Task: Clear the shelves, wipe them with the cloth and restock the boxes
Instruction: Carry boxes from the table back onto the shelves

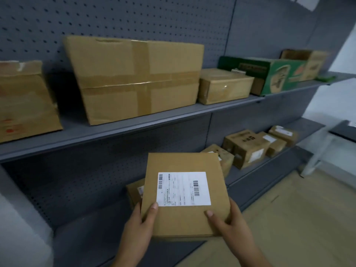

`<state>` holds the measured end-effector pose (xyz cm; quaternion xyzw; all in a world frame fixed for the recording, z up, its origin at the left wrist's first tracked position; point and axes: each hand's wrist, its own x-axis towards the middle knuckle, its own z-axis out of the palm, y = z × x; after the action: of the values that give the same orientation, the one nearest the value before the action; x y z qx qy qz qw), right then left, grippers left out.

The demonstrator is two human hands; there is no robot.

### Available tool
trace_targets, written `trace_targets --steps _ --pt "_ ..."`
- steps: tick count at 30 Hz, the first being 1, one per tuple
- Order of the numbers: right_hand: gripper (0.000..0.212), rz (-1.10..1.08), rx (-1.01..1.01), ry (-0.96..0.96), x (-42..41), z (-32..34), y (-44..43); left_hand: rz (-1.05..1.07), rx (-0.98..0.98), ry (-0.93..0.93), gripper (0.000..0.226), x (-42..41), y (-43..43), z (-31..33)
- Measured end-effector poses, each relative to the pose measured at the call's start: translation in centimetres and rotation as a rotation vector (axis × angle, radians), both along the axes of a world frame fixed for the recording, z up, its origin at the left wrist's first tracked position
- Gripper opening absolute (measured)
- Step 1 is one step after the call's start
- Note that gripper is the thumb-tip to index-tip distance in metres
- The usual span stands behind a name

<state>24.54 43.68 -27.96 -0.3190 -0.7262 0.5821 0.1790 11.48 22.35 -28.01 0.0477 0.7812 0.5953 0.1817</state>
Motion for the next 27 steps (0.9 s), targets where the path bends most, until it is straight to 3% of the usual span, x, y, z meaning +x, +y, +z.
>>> trace_targets --steps 5,10,15,27 --pt "0.065 -0.168 0.048 0.040 6.6 1.5 4.4 -0.137 -0.012 0.038 0.055 3.2 7.3 1.7" --pt "0.049 -0.305 0.067 0.093 13.3 3.9 9.0 -0.280 0.002 0.070 0.044 7.0 14.9 3.1" --pt "0.062 -0.436 0.135 0.089 20.3 5.4 14.7 -0.381 0.064 0.114 0.038 11.9 23.1 4.3" --pt "0.060 -0.628 0.197 0.154 33.2 7.8 27.3 -0.656 0.155 0.197 0.044 21.8 40.8 6.9"
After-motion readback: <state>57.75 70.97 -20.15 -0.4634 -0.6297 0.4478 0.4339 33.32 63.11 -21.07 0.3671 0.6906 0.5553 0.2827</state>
